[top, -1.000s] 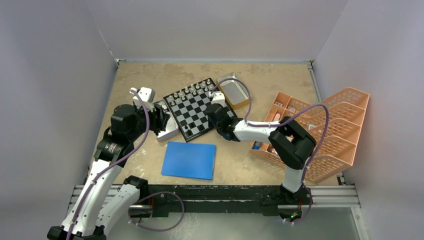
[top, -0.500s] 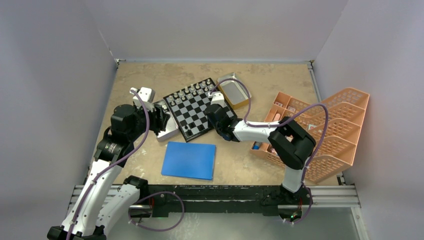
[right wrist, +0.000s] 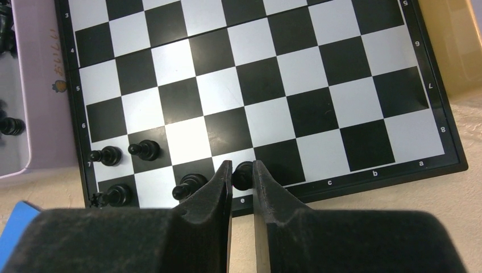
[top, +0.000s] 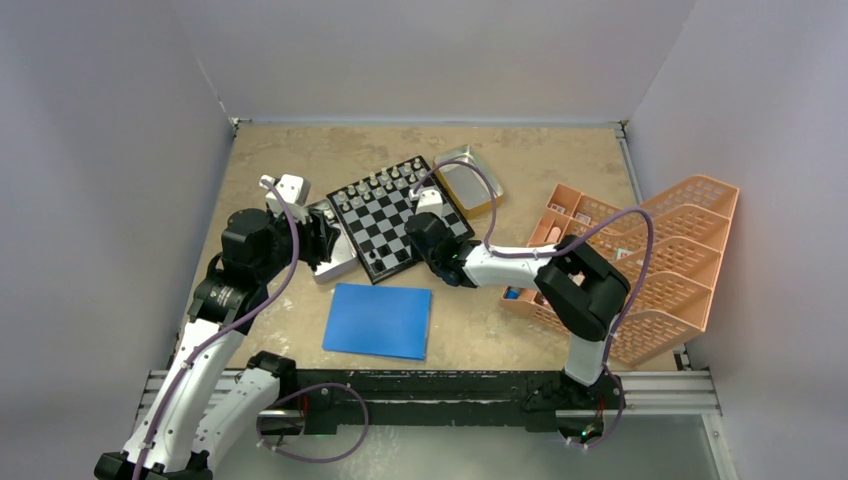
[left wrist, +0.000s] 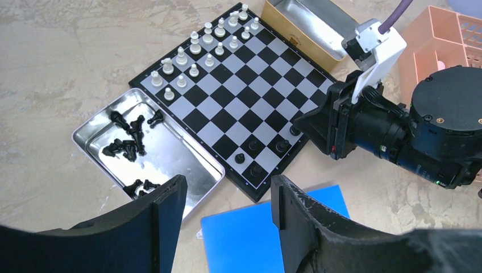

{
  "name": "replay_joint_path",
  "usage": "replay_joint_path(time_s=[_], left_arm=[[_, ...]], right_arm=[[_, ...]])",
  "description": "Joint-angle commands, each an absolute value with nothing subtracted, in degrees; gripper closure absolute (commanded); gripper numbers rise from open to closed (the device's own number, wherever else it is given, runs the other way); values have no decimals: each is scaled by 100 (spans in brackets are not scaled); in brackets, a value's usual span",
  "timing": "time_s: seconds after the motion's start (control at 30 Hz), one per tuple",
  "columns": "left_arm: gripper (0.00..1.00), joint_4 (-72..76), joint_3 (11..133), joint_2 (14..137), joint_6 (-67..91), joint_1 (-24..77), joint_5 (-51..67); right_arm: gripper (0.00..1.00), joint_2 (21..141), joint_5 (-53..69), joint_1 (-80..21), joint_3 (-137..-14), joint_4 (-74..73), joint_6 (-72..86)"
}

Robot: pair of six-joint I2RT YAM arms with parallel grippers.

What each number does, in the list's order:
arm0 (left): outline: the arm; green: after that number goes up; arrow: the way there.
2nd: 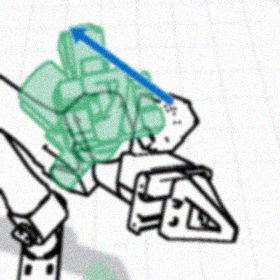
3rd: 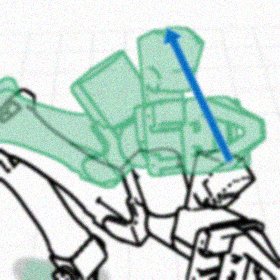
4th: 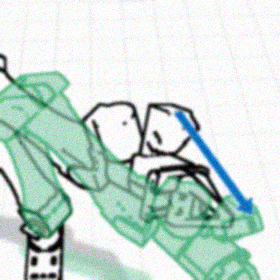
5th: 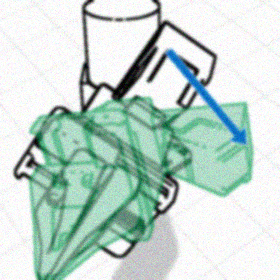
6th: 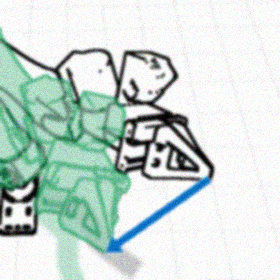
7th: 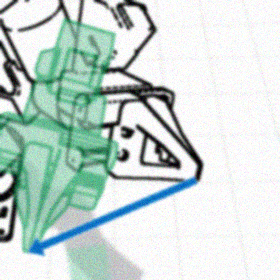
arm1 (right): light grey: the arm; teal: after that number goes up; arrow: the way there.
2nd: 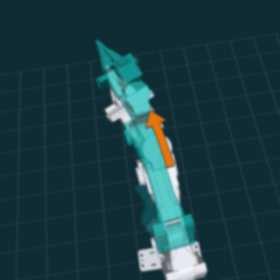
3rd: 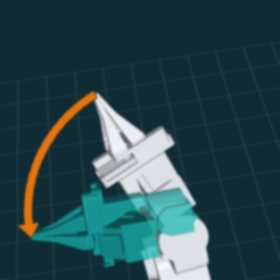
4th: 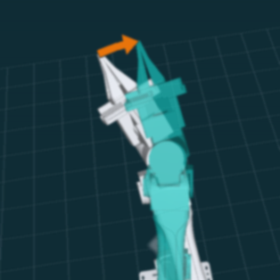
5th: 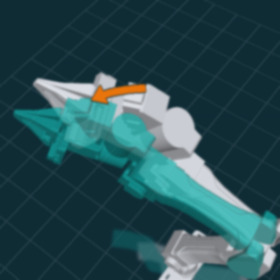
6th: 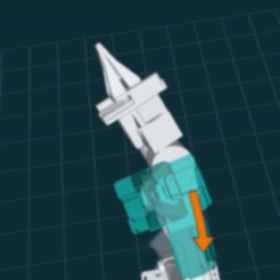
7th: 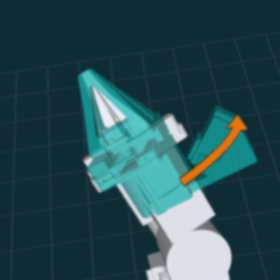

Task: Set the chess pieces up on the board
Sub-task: Adjust the chess piece on the chessboard.

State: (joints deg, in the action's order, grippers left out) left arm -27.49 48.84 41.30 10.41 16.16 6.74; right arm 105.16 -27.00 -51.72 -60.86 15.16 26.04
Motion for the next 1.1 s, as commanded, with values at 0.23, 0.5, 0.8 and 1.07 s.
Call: replay_joint_path(time_s=[0.23,0.5,0.8,1.07], left_arm=[[44,-2576,4869,4108,1072,1626,624],[44,-2584,4869,4121,1072,1626,633],[44,-2584,4869,4117,1064,1626,620],[44,-2592,4870,4122,1072,1626,624]], right_arm=[[82,10475,-2685,-5255,-6362,1556,2606],[81,10531,-2692,-5315,-6415,1529,2610],[81,10630,-2825,-5334,-6464,1420,2611],[79,10688,-2903,-5334,-6487,1391,2619]])
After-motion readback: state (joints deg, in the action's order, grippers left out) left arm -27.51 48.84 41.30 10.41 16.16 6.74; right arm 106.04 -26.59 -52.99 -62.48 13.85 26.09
